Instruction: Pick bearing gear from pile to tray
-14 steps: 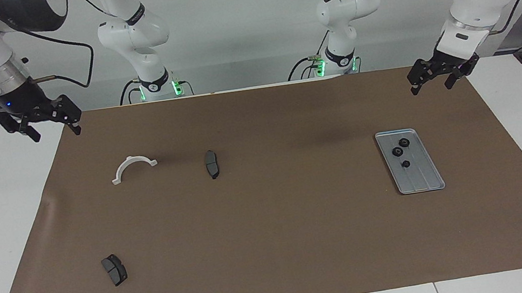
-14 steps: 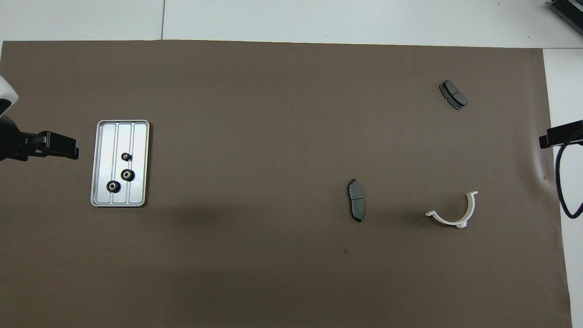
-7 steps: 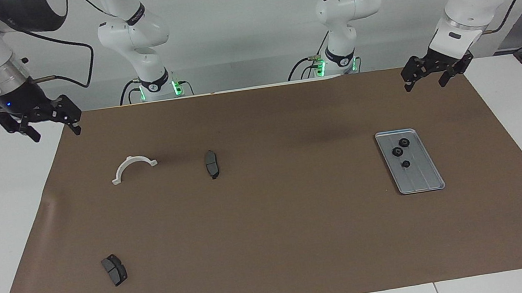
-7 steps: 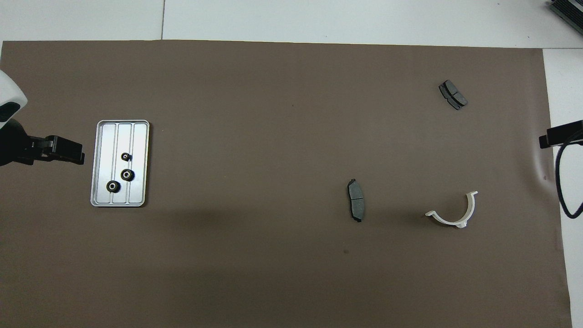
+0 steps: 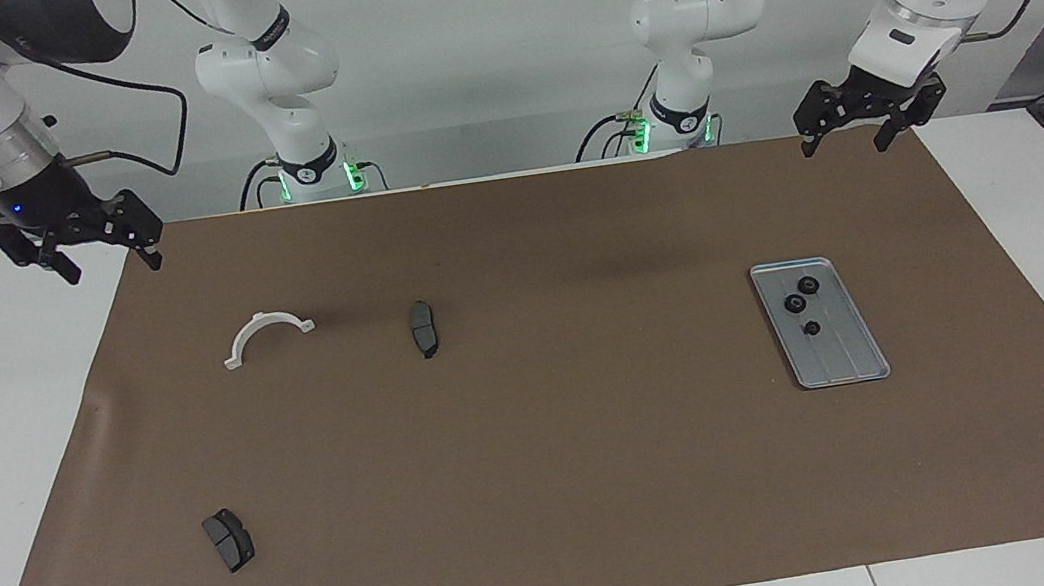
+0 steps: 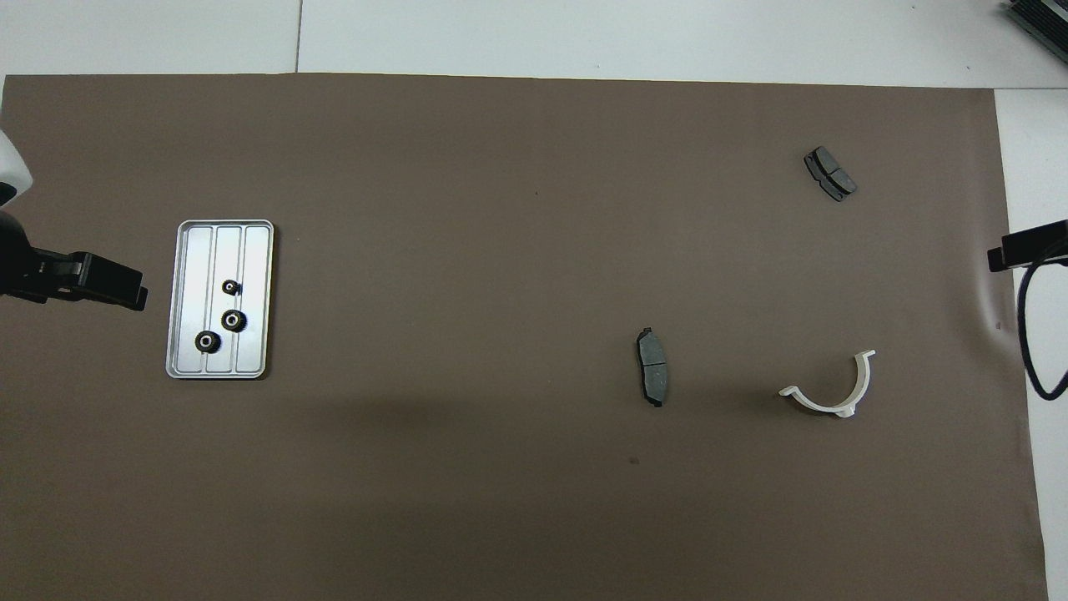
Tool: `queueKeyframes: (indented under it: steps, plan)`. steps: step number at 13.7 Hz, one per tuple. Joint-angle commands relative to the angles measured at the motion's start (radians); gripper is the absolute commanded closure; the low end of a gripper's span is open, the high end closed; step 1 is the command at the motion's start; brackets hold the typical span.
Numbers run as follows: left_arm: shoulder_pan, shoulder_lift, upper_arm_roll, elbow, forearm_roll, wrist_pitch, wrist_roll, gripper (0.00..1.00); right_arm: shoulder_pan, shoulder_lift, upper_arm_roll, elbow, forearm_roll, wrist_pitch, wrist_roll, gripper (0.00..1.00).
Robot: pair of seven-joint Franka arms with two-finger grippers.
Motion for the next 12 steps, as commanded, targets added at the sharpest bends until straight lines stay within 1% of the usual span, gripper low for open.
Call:
queueKeyframes:
  steps: [1,4,6,9,12]
  plan:
    - [-0.019,0.006,0.025,0.018,-0.006,-0.023,0.017,0.0,0.0,-0.014,-0.003,-0.02,0.002,0.009,-0.022,0.0]
    - [-0.017,-0.006,0.024,-0.008,-0.006,-0.017,0.013,0.0,-0.006,-0.015,-0.003,-0.022,0.002,0.003,-0.021,0.0]
    - [-0.022,-0.006,0.024,-0.011,-0.006,-0.017,0.025,0.0,-0.018,-0.015,-0.003,-0.022,0.002,0.002,-0.022,0.0]
    - [-0.019,-0.006,0.025,-0.013,-0.006,-0.017,0.026,0.0,0.001,-0.015,-0.001,-0.022,0.002,0.0,-0.021,0.0]
    - [-0.019,-0.006,0.025,-0.013,-0.005,-0.015,0.025,0.0,-0.009,-0.015,-0.001,-0.022,0.002,0.002,-0.021,0.0]
